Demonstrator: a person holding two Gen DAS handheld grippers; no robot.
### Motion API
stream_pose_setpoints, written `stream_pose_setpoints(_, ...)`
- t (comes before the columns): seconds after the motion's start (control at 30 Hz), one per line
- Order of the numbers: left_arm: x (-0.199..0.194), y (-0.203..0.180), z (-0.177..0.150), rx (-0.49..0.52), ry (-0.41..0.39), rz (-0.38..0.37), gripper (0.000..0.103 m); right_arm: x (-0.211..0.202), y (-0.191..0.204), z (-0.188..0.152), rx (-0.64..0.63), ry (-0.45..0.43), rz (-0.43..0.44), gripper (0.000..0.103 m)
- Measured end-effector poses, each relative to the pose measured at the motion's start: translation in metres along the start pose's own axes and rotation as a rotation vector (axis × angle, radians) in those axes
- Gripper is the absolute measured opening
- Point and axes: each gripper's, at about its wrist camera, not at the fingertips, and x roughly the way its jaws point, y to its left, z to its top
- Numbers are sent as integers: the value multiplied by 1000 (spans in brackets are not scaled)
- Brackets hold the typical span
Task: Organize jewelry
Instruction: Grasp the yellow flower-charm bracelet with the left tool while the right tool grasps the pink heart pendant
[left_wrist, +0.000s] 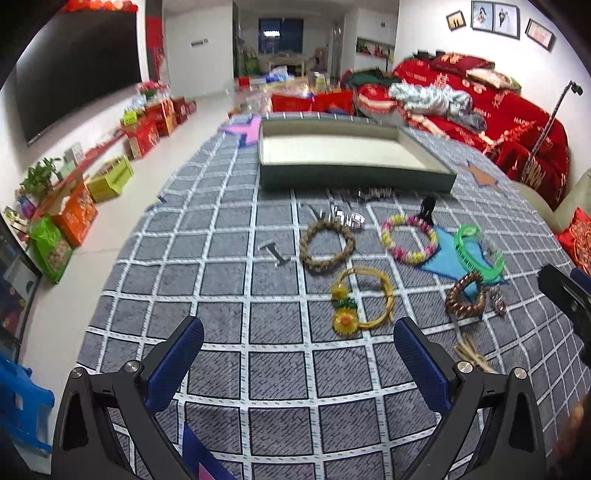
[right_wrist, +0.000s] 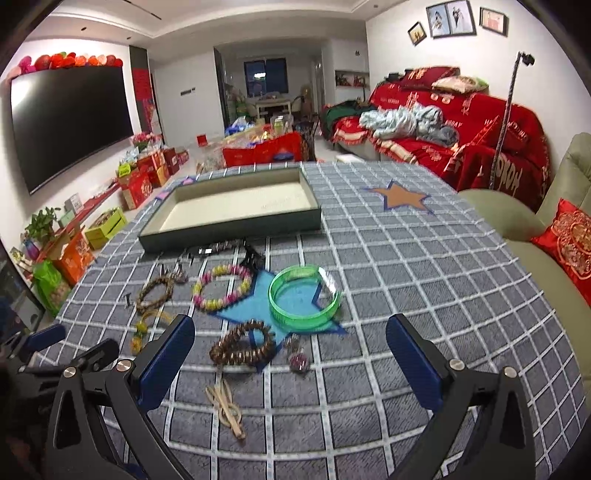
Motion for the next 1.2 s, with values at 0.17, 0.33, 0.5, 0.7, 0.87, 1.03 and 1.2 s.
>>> stream_pose_setpoints(0.17, 15, 0, 5, 12, 56, -5, 103, 12, -5, -9, -6, 80, -19, 103)
stream_pose_setpoints(0.33, 26, -4, 11, 5, 99, -61, 103, 28, -21, -9, 59, 168, -36, 103)
stream_pose_setpoints(0.5, 31, -11, 13, 18, 103, -55, 103, 45, -25, -11, 54, 234, -40, 103)
stream_pose_setpoints(0.7, 41, -16, 14, 20, 128, -65, 93, 59, -14, -11, -25, 271, -35, 88)
stream_pose_setpoints(0.87, 42, -24, 17, 52, 114, -62, 78, 72, -9, -10, -51, 296, -31, 65)
stream_pose_setpoints(1.03, 42, -29, 18, 77, 102, -81, 41, 75, -2, -6, -77, 296, -28, 45)
stream_pose_setpoints(1.2, 39, -26, 18, 70, 108, -156, 33, 73, 0, -6, -84, 293, -22, 19)
